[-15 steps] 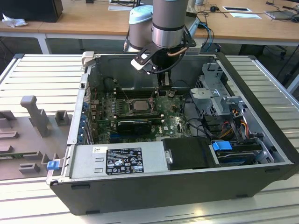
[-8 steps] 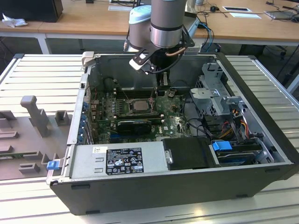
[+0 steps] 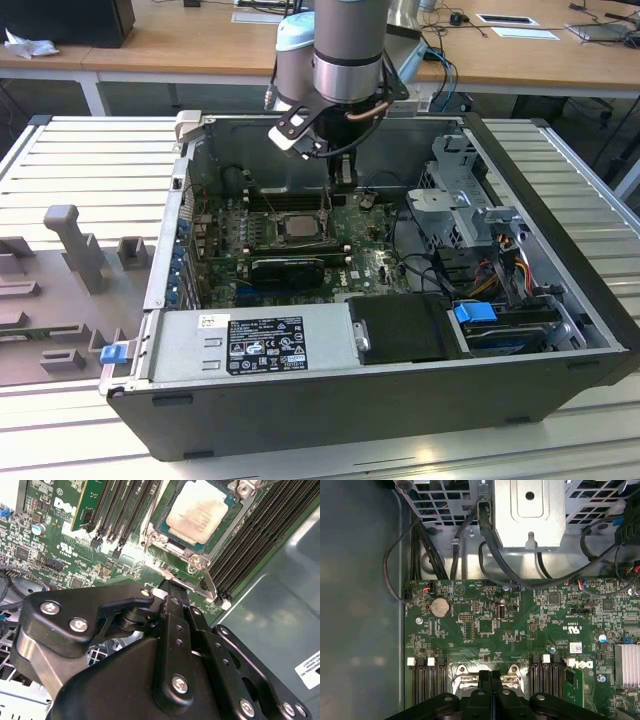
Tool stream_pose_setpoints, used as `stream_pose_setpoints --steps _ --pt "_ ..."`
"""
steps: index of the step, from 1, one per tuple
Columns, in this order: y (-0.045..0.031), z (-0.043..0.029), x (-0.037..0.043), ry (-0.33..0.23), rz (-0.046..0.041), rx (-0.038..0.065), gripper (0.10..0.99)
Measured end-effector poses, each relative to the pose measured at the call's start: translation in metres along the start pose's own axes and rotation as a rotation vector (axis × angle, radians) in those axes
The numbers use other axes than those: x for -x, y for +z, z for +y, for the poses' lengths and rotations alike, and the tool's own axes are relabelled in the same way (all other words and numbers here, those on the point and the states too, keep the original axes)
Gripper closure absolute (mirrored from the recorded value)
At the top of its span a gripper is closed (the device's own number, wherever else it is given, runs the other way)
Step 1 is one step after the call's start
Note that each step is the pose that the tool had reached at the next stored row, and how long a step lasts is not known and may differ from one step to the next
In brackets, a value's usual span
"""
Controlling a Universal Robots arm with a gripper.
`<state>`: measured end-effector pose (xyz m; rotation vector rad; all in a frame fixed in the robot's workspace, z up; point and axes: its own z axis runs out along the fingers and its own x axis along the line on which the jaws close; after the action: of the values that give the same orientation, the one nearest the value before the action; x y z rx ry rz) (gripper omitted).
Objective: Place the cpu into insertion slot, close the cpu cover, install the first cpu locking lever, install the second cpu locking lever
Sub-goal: 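Close the cpu cover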
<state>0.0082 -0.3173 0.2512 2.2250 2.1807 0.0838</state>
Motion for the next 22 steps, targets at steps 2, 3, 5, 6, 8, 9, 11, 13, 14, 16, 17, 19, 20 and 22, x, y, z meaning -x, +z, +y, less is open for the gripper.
stream_pose_setpoints --steps 2,3,5,6,8,9,11,13,14,16,17,19,20,22 --pt "-0.0002 -0.0036 0.0001 0.0 0.0 0.0 0.98" --pt "-0.0002 -0.0049 0.0001 0.0 0.0001 0.0 0.98" --pt "-0.0004 -0.0068 0.0001 0.0 0.0 0.0 0.98" --pt "-0.0004 -0.0074 0.0001 0.0 0.0 0.0 0.98" --pt "-0.0005 -0.0092 0.0002 0.0 -0.0001 0.0 0.98" --pt "-0.0006 -0.0098 0.0002 0.0 -0.0001 0.0 0.98" --pt "-0.0007 -0.0114 0.0002 0.0 0.0 0.0 0.98" --pt "-0.0008 -0.0134 0.0003 0.0 0.0 0.0 0.98" --pt "-0.0008 -0.0141 0.0003 0.0 -0.0001 0.0 0.98" --pt "-0.0009 -0.016 0.0003 0.0 0.0 0.0 0.98" --pt "-0.0009 -0.0174 0.0003 0.0 0.0 0.0 0.98" --pt "-0.001 -0.0205 0.0004 0.0 0.0001 0.0 0.98" --pt "-0.0009 -0.0222 0.0005 0.0 0.0001 0.0 0.98" --pt "0.0027 -0.0268 0.0006 0.0 0.0001 0.0 0.98"
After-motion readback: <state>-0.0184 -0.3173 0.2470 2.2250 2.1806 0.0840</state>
